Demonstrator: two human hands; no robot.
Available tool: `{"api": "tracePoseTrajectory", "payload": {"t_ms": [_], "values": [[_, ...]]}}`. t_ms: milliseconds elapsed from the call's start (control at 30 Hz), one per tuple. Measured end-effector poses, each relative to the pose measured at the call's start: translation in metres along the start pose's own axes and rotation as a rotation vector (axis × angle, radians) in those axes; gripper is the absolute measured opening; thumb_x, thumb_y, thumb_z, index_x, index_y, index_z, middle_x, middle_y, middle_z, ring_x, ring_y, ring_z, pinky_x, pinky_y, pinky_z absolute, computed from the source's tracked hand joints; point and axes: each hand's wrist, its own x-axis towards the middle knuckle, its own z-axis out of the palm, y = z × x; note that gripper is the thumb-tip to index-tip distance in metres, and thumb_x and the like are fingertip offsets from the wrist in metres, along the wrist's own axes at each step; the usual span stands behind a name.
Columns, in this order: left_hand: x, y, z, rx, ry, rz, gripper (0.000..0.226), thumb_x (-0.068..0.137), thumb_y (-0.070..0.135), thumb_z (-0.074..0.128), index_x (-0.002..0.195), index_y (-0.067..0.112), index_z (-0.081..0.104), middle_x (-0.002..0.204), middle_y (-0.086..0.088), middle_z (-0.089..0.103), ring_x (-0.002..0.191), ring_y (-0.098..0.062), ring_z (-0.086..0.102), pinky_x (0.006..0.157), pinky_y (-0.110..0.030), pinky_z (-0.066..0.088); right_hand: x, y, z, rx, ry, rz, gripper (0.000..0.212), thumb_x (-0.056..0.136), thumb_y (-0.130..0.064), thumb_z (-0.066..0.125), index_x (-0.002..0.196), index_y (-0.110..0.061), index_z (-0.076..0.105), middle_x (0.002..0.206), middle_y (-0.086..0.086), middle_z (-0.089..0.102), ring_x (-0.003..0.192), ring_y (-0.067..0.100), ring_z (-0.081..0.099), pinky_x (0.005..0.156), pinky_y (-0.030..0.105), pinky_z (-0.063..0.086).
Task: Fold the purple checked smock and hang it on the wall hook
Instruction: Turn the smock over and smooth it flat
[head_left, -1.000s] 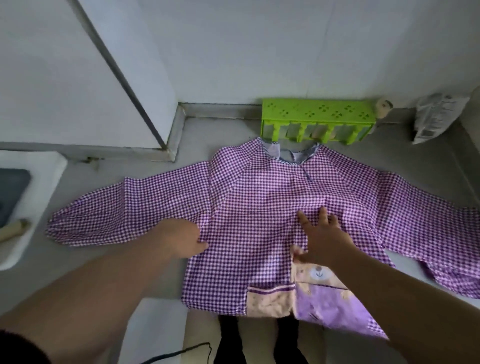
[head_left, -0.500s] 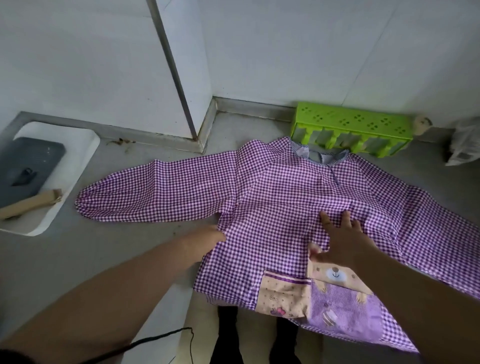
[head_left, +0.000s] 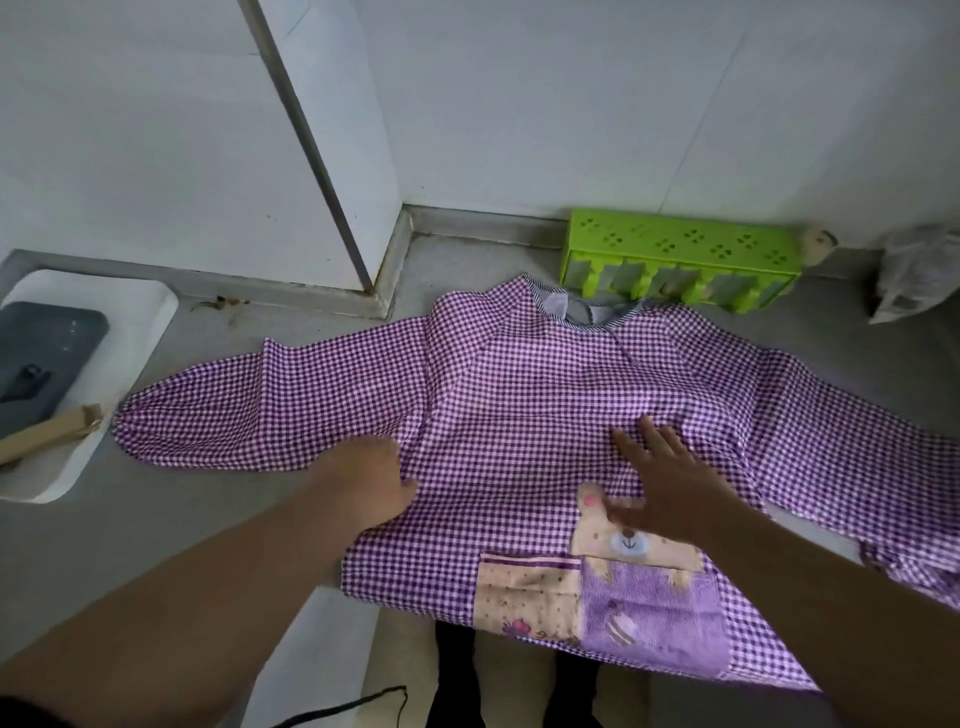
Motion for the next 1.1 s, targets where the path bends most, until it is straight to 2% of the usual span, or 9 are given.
{"api": "tracePoseTrajectory", "payload": {"t_ms": [67,167,334,500,700,767,867,1001,1101], "values": [[-0.001,0.017,-0.010,0.134,0.215,0.251,0.052,0.094,0.058,0.061,0.132,0.024,0.054,0.135,0.001,0.053,0.121,-0.020,0.055,0.100,-0.039,0.051,0.000,0.000,0.002,0.040,-0.001,-0.043,0.110,0.078,-0.092,0.039,0.162,-0.039,-0.009,0.169,-0.007,-0.017,0.158,0.027,-0.009,0.126,0.055,0.014],[0.009,0.046,-0.010,0.144,0.125,0.500,0.083,0.091,0.061,0.067,0.159,0.029,0.030,0.171,-0.003,0.020,0.154,-0.027,0.028,0.123,-0.046,0.034,-0.003,0.004,-0.002,0.150,0.048,-0.061,0.078,0.098,-0.057,0.052,0.163,-0.041,0.011,0.172,-0.013,-0.002,0.159,0.022,0.011,0.125,0.050,0.023],[0.030,0.079,-0.005,0.166,-0.167,0.263,0.137,0.076,0.074,0.078,0.165,0.034,-0.018,0.173,-0.014,-0.025,0.162,-0.042,-0.003,0.127,-0.060,0.025,-0.017,0.028,-0.007,0.231,0.233,0.306,0.075,0.091,-0.010,0.051,0.157,-0.038,0.030,0.165,0.000,0.025,0.149,0.031,0.032,0.116,0.056,0.038],[0.040,0.087,-0.013,0.301,-0.232,0.172,0.148,0.070,0.067,0.087,0.164,0.031,-0.021,0.170,-0.021,-0.030,0.160,-0.050,-0.004,0.125,-0.060,0.030,-0.038,0.085,0.021,0.255,0.126,0.270,0.104,0.083,-0.060,0.071,0.164,-0.027,0.015,0.172,0.000,0.011,0.157,0.026,0.015,0.125,0.048,0.026],[0.043,0.111,-0.029,0.404,-0.307,0.160,0.150,0.072,0.059,0.091,0.162,0.034,-0.027,0.168,-0.025,-0.032,0.158,-0.054,-0.004,0.124,-0.060,0.033,-0.049,0.142,0.029,0.154,-0.030,0.298,0.151,0.045,-0.104,0.053,0.161,-0.037,-0.015,0.171,0.005,-0.020,0.157,0.034,-0.014,0.123,0.059,0.016],[0.045,0.119,-0.031,0.432,-0.309,0.158,0.151,0.071,0.060,0.091,0.162,0.033,-0.027,0.168,-0.027,-0.029,0.158,-0.054,0.000,0.123,-0.060,0.034,-0.048,0.158,0.026,0.127,-0.001,0.234,0.148,0.044,-0.109,0.041,0.163,-0.035,-0.007,0.171,0.012,-0.012,0.157,0.040,-0.009,0.124,0.061,0.018],[0.048,0.123,-0.032,0.444,-0.319,0.137,0.155,0.068,0.060,0.093,0.161,0.036,-0.030,0.168,-0.027,-0.028,0.158,-0.055,0.002,0.123,-0.059,0.034,-0.055,0.171,0.023,0.130,0.043,0.169,0.126,0.067,-0.088,0.059,0.165,-0.030,0.006,0.172,0.014,-0.001,0.158,0.040,0.002,0.122,0.062,0.026],[0.050,0.123,-0.030,0.414,-0.315,0.140,0.158,0.066,0.059,0.094,0.156,0.041,-0.035,0.168,-0.028,-0.030,0.158,-0.055,-0.001,0.123,-0.061,0.033,-0.067,0.170,0.023,0.062,0.039,0.177,0.149,0.041,-0.103,0.038,0.165,-0.030,0.000,0.172,0.011,-0.006,0.158,0.039,-0.003,0.121,0.064,0.023],[0.049,0.121,-0.026,0.388,-0.314,0.147,0.159,0.067,0.059,0.094,0.153,0.042,-0.039,0.165,-0.026,-0.036,0.158,-0.054,-0.006,0.124,-0.061,0.031,-0.065,0.165,0.023,0.060,0.000,0.214,0.140,0.054,-0.095,0.053,0.165,-0.031,-0.002,0.172,0.008,-0.012,0.158,0.039,-0.007,0.122,0.064,0.022]]}}
